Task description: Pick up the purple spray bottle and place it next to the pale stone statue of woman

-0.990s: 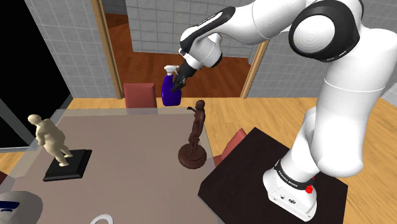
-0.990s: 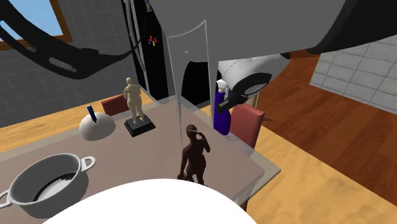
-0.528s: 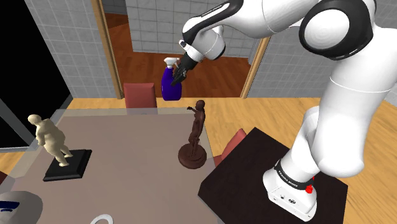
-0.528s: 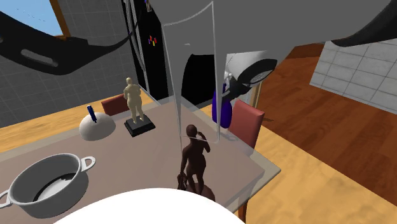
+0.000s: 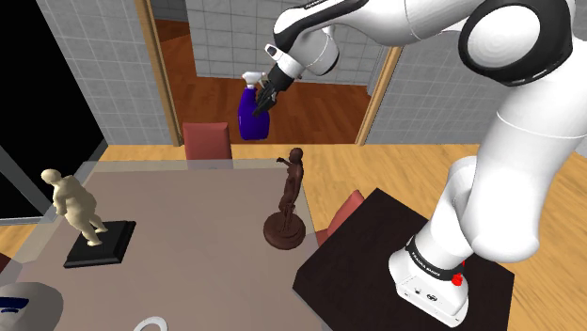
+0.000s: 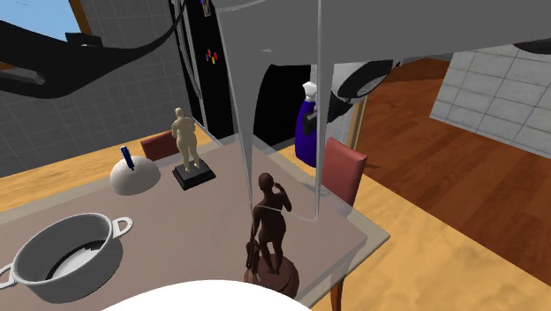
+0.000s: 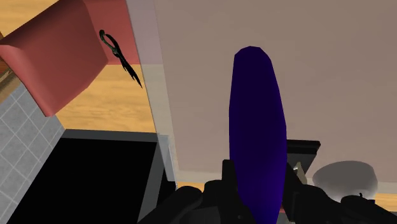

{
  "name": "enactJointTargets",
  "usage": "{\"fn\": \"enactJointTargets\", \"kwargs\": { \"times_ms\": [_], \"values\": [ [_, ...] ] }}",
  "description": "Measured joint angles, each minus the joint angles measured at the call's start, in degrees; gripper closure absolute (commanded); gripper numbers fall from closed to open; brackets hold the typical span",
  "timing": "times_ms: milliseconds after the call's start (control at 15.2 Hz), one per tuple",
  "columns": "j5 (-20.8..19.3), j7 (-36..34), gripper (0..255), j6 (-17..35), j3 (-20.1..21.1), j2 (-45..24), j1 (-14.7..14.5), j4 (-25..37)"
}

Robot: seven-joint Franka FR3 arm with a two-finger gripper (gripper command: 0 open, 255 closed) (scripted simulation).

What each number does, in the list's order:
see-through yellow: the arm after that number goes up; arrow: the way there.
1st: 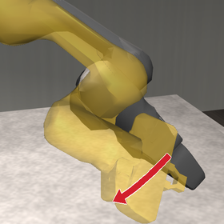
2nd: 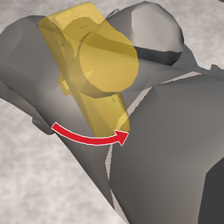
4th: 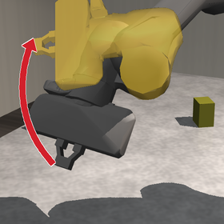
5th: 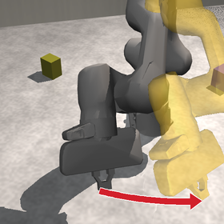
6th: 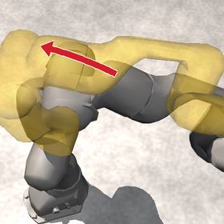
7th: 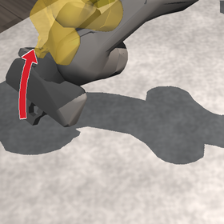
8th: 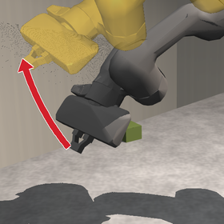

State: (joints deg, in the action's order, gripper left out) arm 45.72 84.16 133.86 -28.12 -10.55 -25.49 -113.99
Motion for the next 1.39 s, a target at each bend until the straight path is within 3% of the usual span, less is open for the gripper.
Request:
{"fn": "enactJointTargets", "kwargs": {
  "times_ms": [1386],
  "values": [
    [-10.3, -11.5, 255, -10.0, -1.6, 6.3, -0.9, 7.8]
  ]
}}
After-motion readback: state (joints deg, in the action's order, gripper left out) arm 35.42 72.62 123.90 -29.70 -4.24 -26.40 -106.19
